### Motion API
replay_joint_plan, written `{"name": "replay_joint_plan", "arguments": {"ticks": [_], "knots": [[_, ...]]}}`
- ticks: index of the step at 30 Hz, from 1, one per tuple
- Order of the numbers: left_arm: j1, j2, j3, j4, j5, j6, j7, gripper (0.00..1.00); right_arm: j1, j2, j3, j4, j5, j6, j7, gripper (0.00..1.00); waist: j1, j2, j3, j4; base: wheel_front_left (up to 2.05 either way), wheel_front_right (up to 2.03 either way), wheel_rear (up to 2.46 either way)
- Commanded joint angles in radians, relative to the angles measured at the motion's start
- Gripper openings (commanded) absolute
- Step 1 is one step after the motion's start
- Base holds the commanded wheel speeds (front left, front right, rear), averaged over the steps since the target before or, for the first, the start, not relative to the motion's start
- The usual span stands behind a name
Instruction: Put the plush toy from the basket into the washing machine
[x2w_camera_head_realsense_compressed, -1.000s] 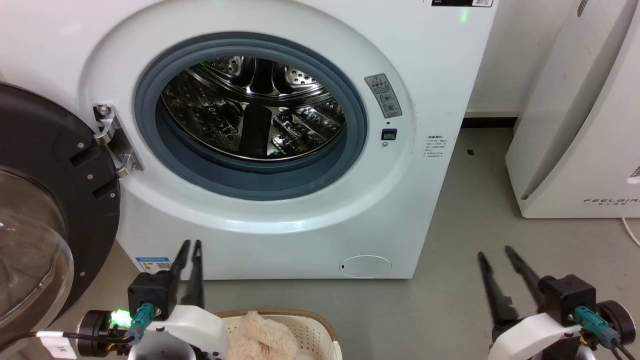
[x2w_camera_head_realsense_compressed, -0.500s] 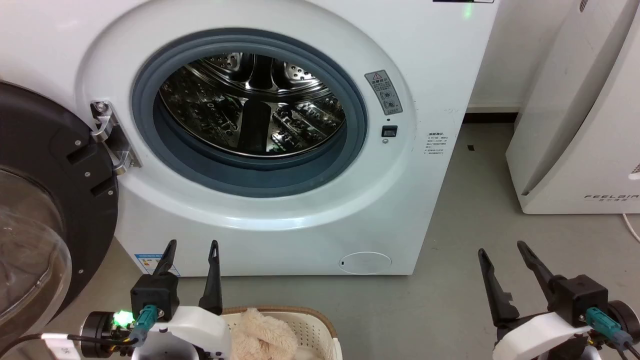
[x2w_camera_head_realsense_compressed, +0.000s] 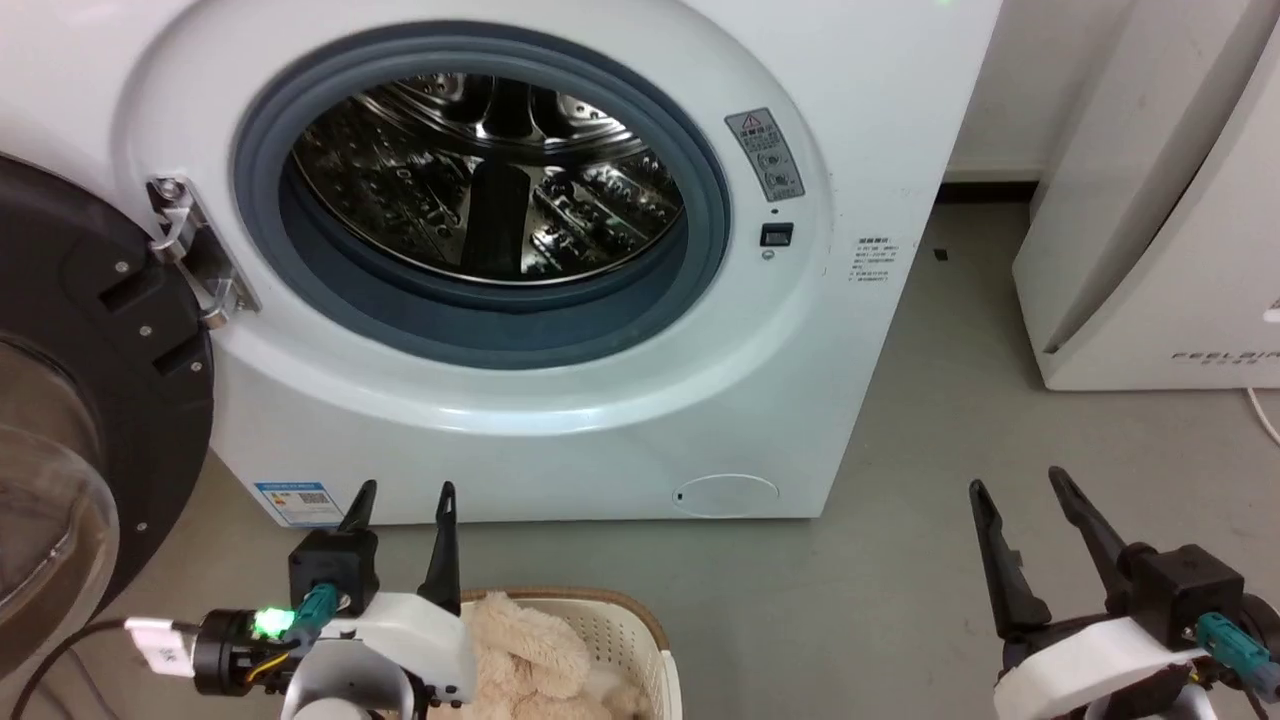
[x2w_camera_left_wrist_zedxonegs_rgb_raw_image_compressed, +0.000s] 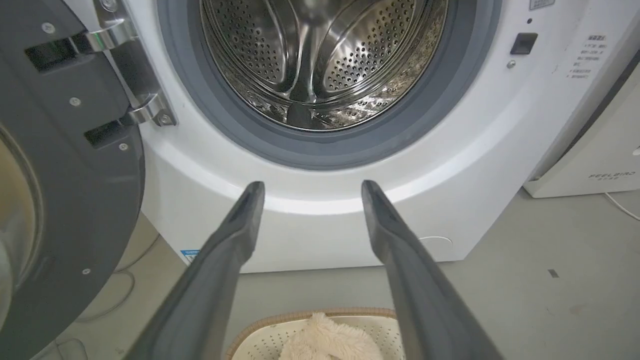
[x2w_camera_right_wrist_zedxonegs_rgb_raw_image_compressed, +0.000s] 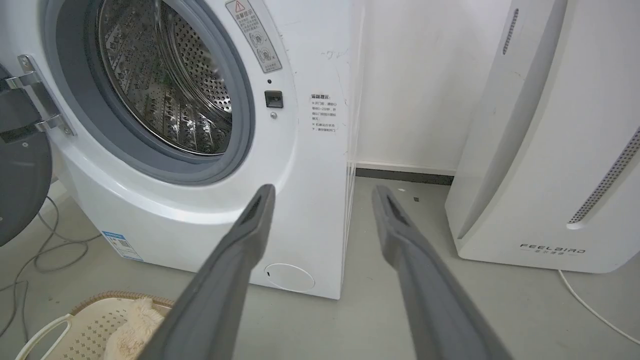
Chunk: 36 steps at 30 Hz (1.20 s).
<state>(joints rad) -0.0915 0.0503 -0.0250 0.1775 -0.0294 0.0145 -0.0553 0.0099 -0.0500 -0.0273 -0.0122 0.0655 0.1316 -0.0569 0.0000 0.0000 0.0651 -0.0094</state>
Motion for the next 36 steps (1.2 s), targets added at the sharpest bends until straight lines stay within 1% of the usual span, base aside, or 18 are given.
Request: {"name": "replay_joint_plan", "arguments": {"ticks": [1, 8, 9, 10, 17, 22, 36], "knots": [[-0.026, 0.003, -0.005, 0.028, -0.004, -0.005, -0.01, 1.0, -0.026, 0.0, -0.004, -0.007, 0.01, 0.0, -0.01, 1.0, 0.0, 0.0, 0.011, -0.003, 0.0, 0.0, 0.0], [-0.087, 0.007, -0.018, 0.157, -0.013, -0.023, -0.024, 1.0, -0.05, 0.0, -0.015, -0.015, 0.024, 0.0, -0.024, 1.0, 0.0, 0.0, 0.058, -0.011, 0.0, 0.0, 0.0], [-0.114, 0.007, -0.023, 0.211, -0.019, -0.029, -0.027, 1.0, -0.06, 0.0, -0.019, -0.02, 0.029, 0.0, -0.03, 1.0, 0.0, 0.0, 0.082, -0.013, 0.0, 0.0, 0.0], [-0.123, 0.007, -0.025, 0.228, -0.02, -0.031, -0.026, 1.0, -0.063, 0.0, -0.02, -0.021, 0.03, 0.0, -0.032, 1.0, 0.0, 0.0, 0.091, -0.014, 0.0, 0.0, 0.0], [-0.175, 0.011, -0.034, 0.324, -0.036, -0.043, -0.01, 1.0, -0.092, 0.0, -0.024, -0.033, 0.042, 0.0, -0.047, 1.0, 0.0, 0.0, 0.153, -0.024, 0.0, 0.0, 0.0], [-0.203, 0.013, -0.041, 0.381, -0.049, -0.051, 0.027, 1.0, -0.113, 0.0, -0.027, -0.043, 0.051, 0.0, -0.057, 1.0, 0.0, 0.0, 0.199, -0.032, 0.0, 0.0, 0.0], [-0.296, 0.024, -0.083, 0.527, -0.059, -0.041, 0.098, 1.0, -0.177, 0.0, -0.042, -0.077, 0.07, -0.001, -0.086, 1.0, 0.0, 0.0, 0.365, -0.043, 0.0, 0.0, 0.0]]}}
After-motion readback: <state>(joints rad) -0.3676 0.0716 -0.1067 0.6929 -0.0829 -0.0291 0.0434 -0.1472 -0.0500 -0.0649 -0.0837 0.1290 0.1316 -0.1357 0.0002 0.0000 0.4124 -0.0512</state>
